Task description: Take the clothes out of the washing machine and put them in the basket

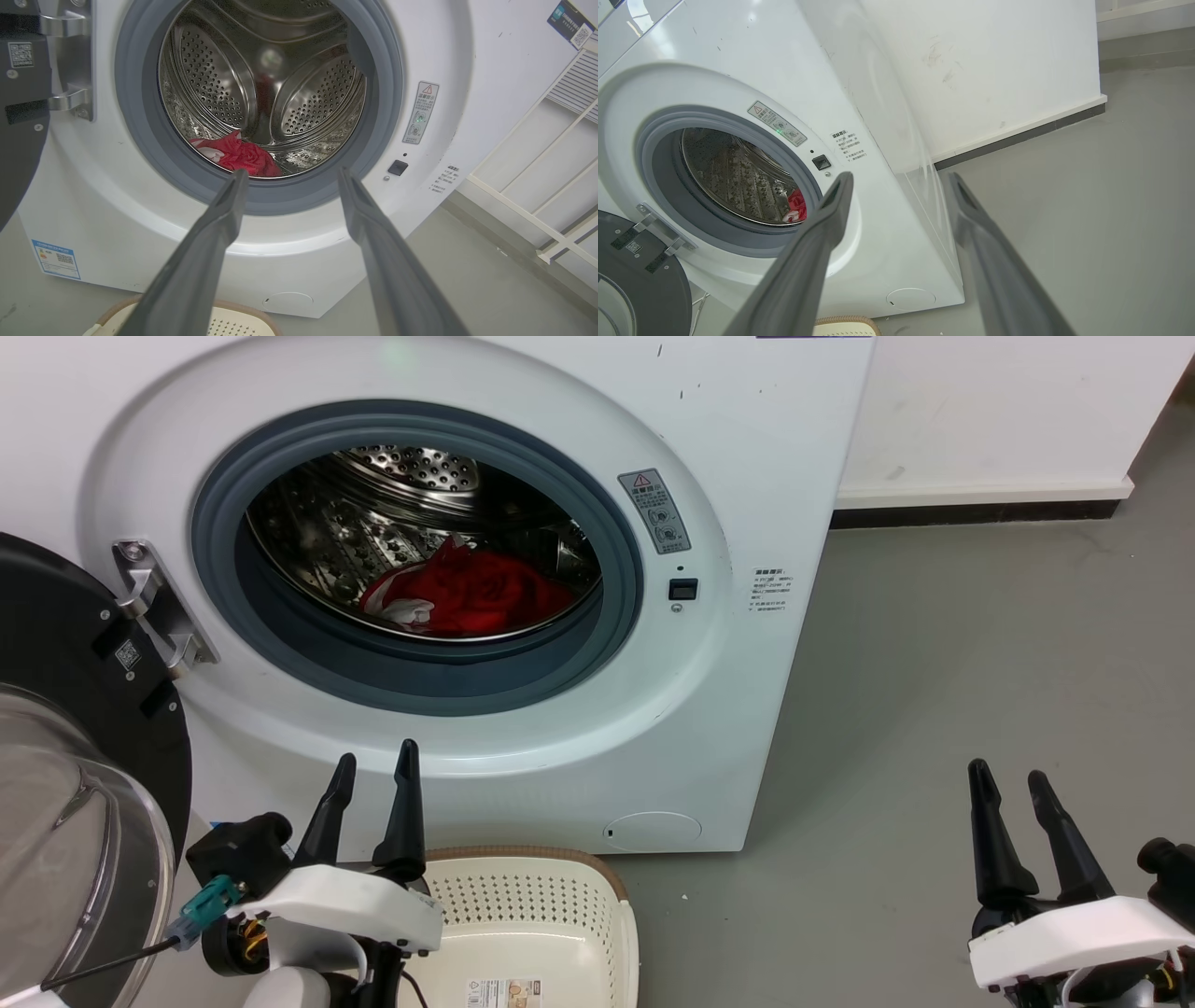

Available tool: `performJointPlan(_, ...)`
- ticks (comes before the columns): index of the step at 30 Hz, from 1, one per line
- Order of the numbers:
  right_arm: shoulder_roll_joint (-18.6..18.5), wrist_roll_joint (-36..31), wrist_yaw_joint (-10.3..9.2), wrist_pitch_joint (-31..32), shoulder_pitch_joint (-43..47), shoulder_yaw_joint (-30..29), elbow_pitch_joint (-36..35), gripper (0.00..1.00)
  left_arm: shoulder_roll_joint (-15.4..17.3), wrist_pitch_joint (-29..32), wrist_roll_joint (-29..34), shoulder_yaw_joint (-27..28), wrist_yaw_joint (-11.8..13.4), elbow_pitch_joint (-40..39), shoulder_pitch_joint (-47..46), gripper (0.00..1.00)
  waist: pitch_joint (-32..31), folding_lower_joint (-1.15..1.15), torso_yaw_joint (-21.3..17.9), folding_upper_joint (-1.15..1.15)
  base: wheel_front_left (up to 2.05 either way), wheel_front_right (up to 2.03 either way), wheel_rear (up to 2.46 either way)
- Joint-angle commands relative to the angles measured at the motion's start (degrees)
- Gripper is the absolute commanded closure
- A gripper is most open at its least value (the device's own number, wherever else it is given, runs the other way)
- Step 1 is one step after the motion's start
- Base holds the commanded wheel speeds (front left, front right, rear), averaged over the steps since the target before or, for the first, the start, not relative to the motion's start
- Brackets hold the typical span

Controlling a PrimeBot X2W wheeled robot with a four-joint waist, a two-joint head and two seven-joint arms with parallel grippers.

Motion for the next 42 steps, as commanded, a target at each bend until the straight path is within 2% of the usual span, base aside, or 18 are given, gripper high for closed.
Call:
performJointPlan(1,-0.23,-1.96,0.01,-0.5,0.33,0.11,-1.09,0.0,0.45,-0.65,1.75,-0.28,0.32,-0.43,-1.3,0.0,0.0,0.0,-0.02,0.0,0.0,0.0,0.0)
performJointPlan(24,-0.22,-15.25,0.0,-1.36,1.66,0.48,-2.96,0.0,1.35,-3.78,13.92,-1.85,2.83,0.55,-1.32,0.0,-0.1,0.0,-0.27,0.0,0.0,0.0,0.0)
performJointPlan(42,-0.21,-22.77,0.0,-2.26,2.43,0.45,-3.74,0.0,1.42,-5.89,21.82,-1.92,4.29,0.78,-0.59,0.0,-0.13,0.0,-0.34,0.0,0.0,0.0,0.0)
